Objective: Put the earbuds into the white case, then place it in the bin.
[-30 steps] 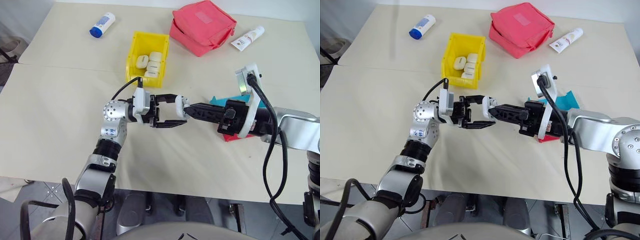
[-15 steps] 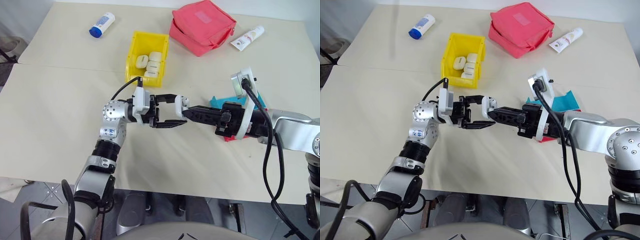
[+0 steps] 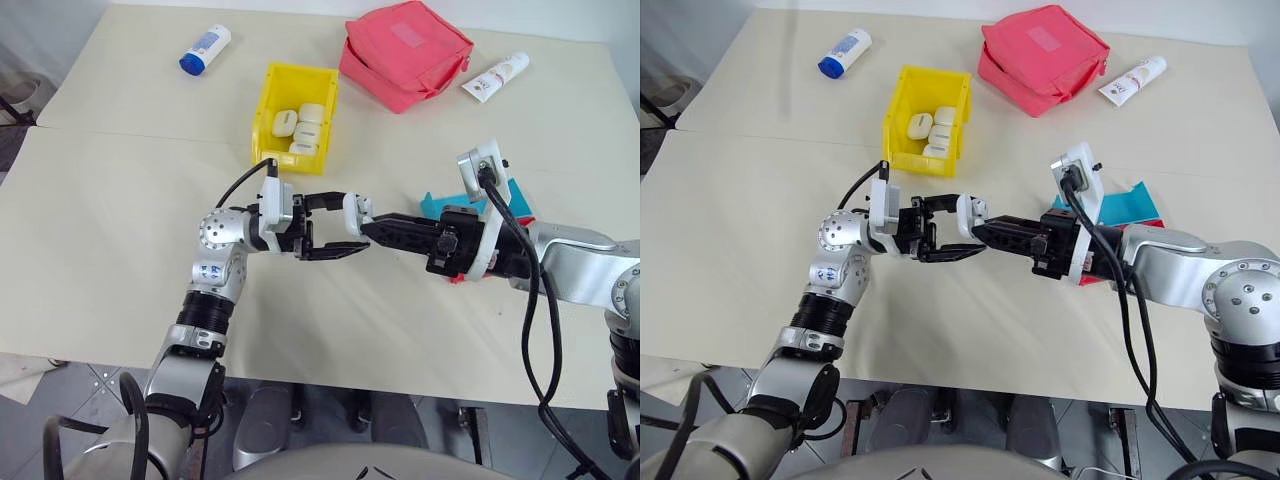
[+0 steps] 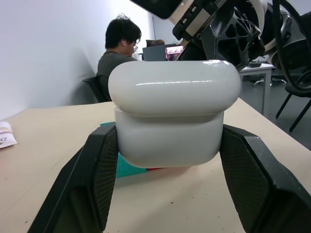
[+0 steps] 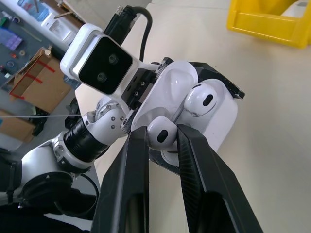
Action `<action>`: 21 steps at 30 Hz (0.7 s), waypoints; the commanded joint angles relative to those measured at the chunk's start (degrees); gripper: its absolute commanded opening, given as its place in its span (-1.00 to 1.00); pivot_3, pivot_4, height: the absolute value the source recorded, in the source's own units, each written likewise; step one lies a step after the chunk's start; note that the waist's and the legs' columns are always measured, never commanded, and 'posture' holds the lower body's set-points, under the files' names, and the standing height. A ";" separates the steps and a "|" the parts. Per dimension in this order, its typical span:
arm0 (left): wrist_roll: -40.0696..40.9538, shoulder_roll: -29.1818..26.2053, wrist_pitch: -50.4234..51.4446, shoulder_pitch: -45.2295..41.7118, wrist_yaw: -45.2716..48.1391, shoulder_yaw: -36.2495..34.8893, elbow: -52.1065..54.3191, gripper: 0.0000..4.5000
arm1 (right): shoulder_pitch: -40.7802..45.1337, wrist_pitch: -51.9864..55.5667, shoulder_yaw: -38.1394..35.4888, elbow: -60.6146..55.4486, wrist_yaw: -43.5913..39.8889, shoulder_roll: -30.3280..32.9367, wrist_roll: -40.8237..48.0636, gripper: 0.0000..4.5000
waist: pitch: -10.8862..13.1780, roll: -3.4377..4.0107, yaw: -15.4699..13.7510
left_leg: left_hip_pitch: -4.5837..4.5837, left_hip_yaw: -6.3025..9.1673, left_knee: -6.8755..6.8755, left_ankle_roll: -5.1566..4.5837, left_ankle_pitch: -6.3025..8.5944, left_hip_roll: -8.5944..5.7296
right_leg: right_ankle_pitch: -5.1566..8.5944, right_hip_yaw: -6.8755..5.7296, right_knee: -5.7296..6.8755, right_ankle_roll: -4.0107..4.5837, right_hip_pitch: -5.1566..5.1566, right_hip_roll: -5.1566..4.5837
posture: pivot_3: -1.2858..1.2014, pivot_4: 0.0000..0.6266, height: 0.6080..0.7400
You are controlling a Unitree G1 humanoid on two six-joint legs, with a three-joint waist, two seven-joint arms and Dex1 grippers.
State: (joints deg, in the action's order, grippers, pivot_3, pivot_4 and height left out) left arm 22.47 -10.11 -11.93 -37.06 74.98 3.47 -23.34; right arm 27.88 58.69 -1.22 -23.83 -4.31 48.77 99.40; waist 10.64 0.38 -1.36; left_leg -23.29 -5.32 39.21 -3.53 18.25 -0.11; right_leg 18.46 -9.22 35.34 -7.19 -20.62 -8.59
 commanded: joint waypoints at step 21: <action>3.57 0.34 -0.52 0.51 2.19 -0.27 8.89 0.23 | 2.95 6.90 2.53 4.28 -6.91 0.44 -9.79 -0.79 | 0.00 0.00 -0.06 | 0.00 0.01 0.00 0.00 0.00 0.00 | 0.00 -0.01 -0.03 -0.01 0.01 0.00 | 0.03 -0.52 1.00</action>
State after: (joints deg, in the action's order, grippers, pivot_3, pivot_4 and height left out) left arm 22.47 -11.04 -11.65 -35.35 77.01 3.42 -20.80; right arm 31.51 63.84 -0.07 -21.82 -12.88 48.70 93.89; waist 10.65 0.38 -1.42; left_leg -23.29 -5.31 39.21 -3.53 18.25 -0.11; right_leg 18.46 -9.22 35.31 -7.20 -20.61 -8.59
